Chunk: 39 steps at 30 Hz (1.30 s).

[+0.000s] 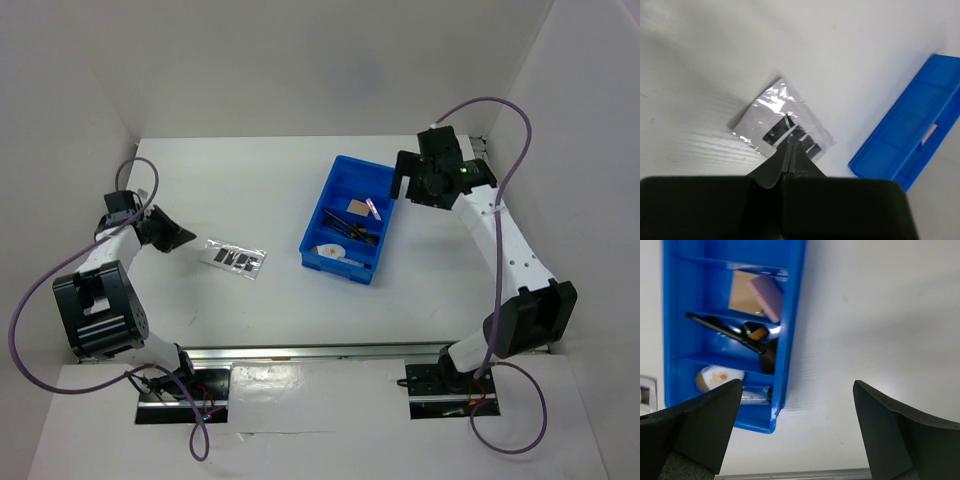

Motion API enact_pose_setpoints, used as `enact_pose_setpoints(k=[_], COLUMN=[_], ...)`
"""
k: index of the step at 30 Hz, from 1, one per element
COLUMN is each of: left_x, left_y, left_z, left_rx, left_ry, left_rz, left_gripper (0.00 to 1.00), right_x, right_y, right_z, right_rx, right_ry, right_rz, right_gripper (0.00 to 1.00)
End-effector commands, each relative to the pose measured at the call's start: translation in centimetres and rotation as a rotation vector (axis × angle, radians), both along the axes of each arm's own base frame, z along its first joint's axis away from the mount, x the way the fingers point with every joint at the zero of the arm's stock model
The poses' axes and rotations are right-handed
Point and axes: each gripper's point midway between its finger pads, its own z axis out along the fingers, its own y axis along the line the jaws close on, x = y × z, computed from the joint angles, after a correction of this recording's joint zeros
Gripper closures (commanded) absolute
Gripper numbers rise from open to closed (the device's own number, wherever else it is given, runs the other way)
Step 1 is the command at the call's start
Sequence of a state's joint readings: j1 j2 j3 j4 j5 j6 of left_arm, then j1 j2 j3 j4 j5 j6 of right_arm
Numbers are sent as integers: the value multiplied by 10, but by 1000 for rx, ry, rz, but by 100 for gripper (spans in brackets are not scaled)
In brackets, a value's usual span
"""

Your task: Organize the makeup

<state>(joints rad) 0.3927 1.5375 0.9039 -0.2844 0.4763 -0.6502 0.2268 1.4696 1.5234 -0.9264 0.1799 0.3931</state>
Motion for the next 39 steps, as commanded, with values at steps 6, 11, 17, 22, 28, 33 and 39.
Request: enact_pose_setpoints(k=[6, 11, 17, 22, 28, 33, 39], left_x=[-18, -36, -38, -17, 0, 2, 4], left_y=[-1, -8, -17, -11, -5, -3, -3], left_z=[55, 44, 8, -12, -33, -45, -58], left_rx=[142, 111, 42, 52, 33, 32, 19], left_ry=[-41, 16, 75, 123, 168, 195, 224], left_rz=[-65, -1, 15, 9, 15, 18, 24], left_gripper=[100, 100, 100, 100, 100, 100, 100], right_x=[-9, -15, 8, 15, 21, 18, 14], right_y=[217, 330, 394, 406, 403, 396, 391], right_z=[76, 40, -22, -68, -120, -145, -180], right_rx=[161, 160, 270, 285, 292, 291, 301], right_ry=[-290, -250, -111, -34, 75, 137, 215], right_rz=[747, 1054, 1154, 1137, 1120, 1110, 1106], right_gripper=[4, 4, 21, 21, 10, 9, 10])
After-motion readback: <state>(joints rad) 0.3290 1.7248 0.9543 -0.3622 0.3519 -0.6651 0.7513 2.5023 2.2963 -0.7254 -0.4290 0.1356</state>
